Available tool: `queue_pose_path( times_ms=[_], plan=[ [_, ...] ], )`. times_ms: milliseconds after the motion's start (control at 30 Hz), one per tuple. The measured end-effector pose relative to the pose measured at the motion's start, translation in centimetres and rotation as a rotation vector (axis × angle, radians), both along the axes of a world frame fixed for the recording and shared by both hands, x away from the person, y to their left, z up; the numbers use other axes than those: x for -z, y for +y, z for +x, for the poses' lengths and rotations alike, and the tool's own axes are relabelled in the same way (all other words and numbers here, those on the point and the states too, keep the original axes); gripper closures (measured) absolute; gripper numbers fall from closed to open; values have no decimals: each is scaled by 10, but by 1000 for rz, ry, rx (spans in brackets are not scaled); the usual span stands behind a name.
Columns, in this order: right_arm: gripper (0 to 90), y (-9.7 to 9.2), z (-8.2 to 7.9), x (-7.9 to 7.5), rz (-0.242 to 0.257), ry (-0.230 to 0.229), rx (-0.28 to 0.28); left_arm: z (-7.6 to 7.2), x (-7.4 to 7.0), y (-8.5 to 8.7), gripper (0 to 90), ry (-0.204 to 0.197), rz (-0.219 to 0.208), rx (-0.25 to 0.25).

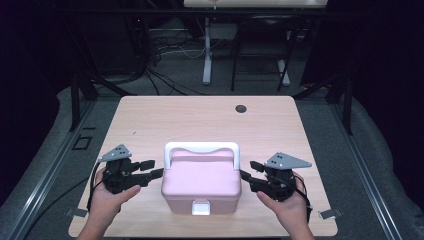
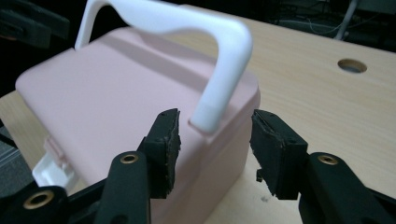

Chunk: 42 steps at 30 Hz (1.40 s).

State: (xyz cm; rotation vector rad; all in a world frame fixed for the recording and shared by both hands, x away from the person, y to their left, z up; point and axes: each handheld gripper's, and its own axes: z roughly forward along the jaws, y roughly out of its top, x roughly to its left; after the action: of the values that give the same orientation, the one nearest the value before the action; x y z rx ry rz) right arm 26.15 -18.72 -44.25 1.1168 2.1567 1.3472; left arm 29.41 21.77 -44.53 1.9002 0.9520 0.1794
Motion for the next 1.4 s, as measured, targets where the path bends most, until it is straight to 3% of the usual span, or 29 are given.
queue_pose_path(
  times_ms=[133, 267, 467, 700, 800, 933, 1067, 1400],
  plan=[
    [488, 9, 12, -11, 27, -12, -10, 9, -5, -9, 479, -12, 11, 21],
    [470, 15, 22, -14, 31, -7, -5, 17, -6, -14, 467, -8, 1, 4],
    [470, 16, 28, -3, 38, 25, -2, 21, 0, -18, 489, 5, 19, 8],
    [488, 19, 30, 12, 31, 59, -22, 23, 8, -19, 545, 30, -5, 18],
    [520, 20, 29, 13, 55, 68, -41, 22, 8, -21, 571, 14, -8, 13],
    [606, 18, 27, 13, 51, 44, -22, 19, 9, -22, 611, 4, -17, 12],
    [641, 18, 24, 12, 31, 3, -33, 16, 9, -21, 681, -36, -7, 10],
    [719, 16, 20, 10, 14, -16, -41, 11, 8, -20, 731, -53, -6, 10]
  ],
)
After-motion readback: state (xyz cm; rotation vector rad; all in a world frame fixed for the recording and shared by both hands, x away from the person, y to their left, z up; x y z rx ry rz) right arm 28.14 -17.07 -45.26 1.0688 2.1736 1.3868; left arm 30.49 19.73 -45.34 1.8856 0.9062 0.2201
